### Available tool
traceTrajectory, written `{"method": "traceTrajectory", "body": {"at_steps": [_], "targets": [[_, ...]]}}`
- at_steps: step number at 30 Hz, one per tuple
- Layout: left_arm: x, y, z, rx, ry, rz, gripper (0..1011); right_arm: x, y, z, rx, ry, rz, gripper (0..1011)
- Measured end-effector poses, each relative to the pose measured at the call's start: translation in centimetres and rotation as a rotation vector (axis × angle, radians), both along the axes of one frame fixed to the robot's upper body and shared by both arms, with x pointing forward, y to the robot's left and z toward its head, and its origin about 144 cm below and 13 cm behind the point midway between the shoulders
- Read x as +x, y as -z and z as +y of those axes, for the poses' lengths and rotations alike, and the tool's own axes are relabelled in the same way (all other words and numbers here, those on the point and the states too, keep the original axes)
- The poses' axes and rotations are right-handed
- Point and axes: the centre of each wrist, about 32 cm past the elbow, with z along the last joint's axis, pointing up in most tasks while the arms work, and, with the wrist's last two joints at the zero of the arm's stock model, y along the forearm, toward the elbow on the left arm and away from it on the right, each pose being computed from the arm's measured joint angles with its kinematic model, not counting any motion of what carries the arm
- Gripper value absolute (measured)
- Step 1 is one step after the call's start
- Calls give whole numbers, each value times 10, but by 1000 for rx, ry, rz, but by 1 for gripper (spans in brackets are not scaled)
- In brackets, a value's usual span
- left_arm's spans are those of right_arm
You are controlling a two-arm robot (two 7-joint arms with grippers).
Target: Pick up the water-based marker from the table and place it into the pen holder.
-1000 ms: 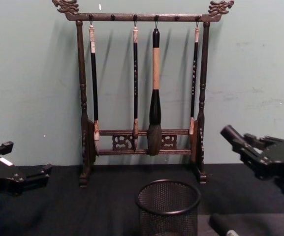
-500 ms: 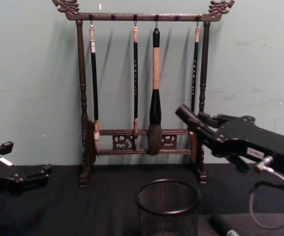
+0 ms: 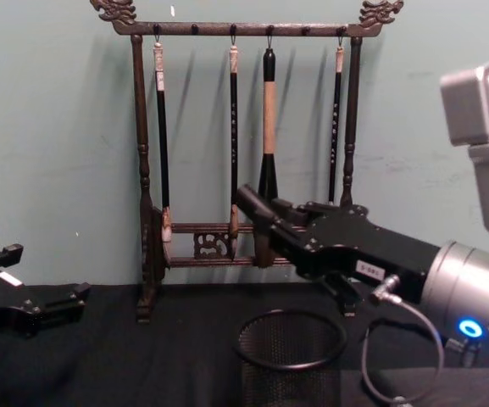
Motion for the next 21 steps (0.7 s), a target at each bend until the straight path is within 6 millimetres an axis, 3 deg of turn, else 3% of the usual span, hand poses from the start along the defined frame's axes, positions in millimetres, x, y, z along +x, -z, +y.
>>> {"method": "traceTrajectory", "body": {"at_steps": [21], "targets": [[0, 0, 0, 0, 0, 0, 1009, 2, 7, 17, -18, -62, 24, 239]]}}
